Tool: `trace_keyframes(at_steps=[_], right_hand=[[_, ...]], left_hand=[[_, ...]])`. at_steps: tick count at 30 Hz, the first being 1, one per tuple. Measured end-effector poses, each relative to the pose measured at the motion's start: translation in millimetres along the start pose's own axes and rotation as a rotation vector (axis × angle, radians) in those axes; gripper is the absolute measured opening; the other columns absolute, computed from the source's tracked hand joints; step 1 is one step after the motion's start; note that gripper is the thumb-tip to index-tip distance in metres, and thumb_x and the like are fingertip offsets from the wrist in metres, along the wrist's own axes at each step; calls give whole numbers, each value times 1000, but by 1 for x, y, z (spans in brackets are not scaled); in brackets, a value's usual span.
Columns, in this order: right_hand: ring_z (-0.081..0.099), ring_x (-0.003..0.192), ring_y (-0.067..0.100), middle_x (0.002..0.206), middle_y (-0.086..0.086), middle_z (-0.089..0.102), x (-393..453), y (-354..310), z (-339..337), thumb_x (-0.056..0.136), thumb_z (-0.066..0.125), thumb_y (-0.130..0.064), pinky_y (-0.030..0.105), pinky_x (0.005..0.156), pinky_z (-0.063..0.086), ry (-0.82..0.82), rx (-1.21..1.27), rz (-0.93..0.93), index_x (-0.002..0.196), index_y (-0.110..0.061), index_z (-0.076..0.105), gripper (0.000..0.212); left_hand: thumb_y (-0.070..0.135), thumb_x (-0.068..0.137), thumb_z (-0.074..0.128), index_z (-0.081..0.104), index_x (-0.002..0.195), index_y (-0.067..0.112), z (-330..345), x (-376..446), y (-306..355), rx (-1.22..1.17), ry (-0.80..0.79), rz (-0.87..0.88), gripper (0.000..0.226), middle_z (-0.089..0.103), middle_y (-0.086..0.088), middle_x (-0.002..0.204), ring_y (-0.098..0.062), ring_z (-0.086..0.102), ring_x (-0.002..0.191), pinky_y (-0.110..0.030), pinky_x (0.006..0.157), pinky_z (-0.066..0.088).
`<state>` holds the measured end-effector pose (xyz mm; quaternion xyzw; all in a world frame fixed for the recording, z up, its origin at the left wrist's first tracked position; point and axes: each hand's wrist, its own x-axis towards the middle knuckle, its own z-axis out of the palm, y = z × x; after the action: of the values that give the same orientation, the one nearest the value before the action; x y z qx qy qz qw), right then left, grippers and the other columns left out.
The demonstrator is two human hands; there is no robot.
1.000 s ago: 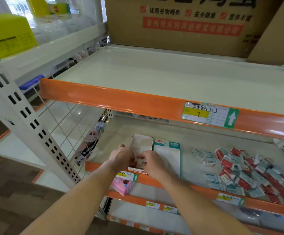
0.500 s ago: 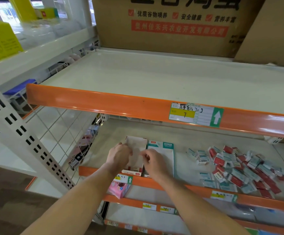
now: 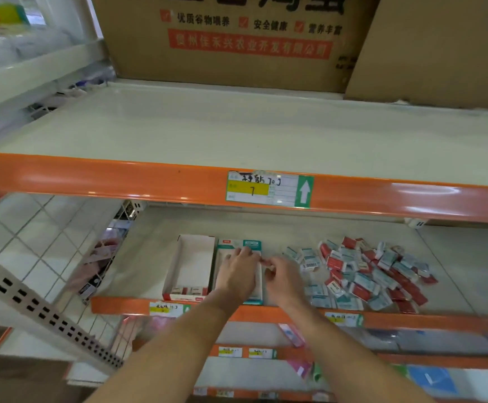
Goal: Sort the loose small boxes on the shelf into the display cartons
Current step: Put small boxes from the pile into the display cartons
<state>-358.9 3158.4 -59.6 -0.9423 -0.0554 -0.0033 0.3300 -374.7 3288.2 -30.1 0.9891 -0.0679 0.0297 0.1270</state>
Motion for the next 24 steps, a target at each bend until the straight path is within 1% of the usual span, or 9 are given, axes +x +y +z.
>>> trace_keyframes(at_steps=[2, 5, 7, 10, 14, 16, 20, 22, 24], right_hand=[[62, 107, 14, 118, -4, 64, -1, 13, -8, 91, 61, -10, 24, 88, 48, 20, -5, 34, 115, -20, 68, 27], [61, 111, 16, 126, -1, 62, -6, 29, -17, 90, 59, -9, 24, 92, 45, 19, -24, 84, 119, -18, 67, 31], [60, 113, 18, 126, 1, 61, -10, 41, -22, 90, 61, -10, 24, 94, 44, -5, -33, 103, 119, -17, 67, 31], [54, 120, 17, 134, -1, 52, -21, 56, -31, 89, 63, -10, 25, 97, 43, -8, -34, 121, 124, -17, 62, 36], [55, 116, 17, 136, -6, 43, -37, 76, -45, 88, 60, -10, 26, 84, 46, 105, -22, 172, 125, -22, 59, 39], [56, 115, 18, 138, -5, 42, -42, 86, -49, 90, 59, -13, 26, 81, 45, 131, -9, 185, 128, -21, 55, 39], [54, 121, 19, 144, -3, 42, -36, 90, -50, 92, 60, -13, 30, 91, 47, 125, 15, 243, 136, -20, 49, 46], [54, 122, 21, 145, -1, 42, -31, 86, -51, 91, 62, -11, 34, 95, 49, 101, 21, 296, 138, -19, 46, 51], [55, 118, 22, 143, 2, 42, -29, 87, -51, 90, 64, -10, 35, 93, 50, 89, 29, 297, 137, -19, 46, 51]], left_hand=[[8, 91, 48, 53, 132, 21, 6, 3, 11, 14, -18, 32, 43, 49, -3, 133, -25, 42, 127, -37, 104, 38], [12, 92, 47, 56, 129, 20, 15, 6, 28, -1, -71, 80, 39, 49, -2, 132, -25, 43, 124, -36, 101, 39], [15, 93, 46, 59, 125, 20, 21, 8, 39, -7, -112, 113, 35, 52, -2, 128, -24, 45, 121, -35, 98, 40], [20, 93, 51, 63, 119, 19, 31, 10, 53, -21, -162, 187, 29, 56, -2, 121, -23, 50, 113, -35, 93, 45], [27, 91, 57, 64, 115, 20, 48, 9, 70, -88, -212, 197, 26, 57, -1, 121, -23, 58, 107, -36, 86, 53], [28, 90, 59, 57, 120, 20, 56, 8, 78, -131, -200, 174, 30, 54, -1, 123, -24, 58, 107, -37, 85, 53], [24, 89, 64, 33, 140, 22, 66, 9, 91, -217, -152, 118, 59, 40, -3, 141, -27, 54, 111, -39, 85, 50], [27, 93, 59, 21, 150, 25, 70, 14, 95, -240, -155, 117, 68, 25, 1, 156, -30, 50, 118, -43, 91, 49], [31, 96, 55, 13, 154, 29, 72, 19, 96, -224, -196, 127, 71, 12, 9, 162, -29, 48, 122, -43, 94, 48]])
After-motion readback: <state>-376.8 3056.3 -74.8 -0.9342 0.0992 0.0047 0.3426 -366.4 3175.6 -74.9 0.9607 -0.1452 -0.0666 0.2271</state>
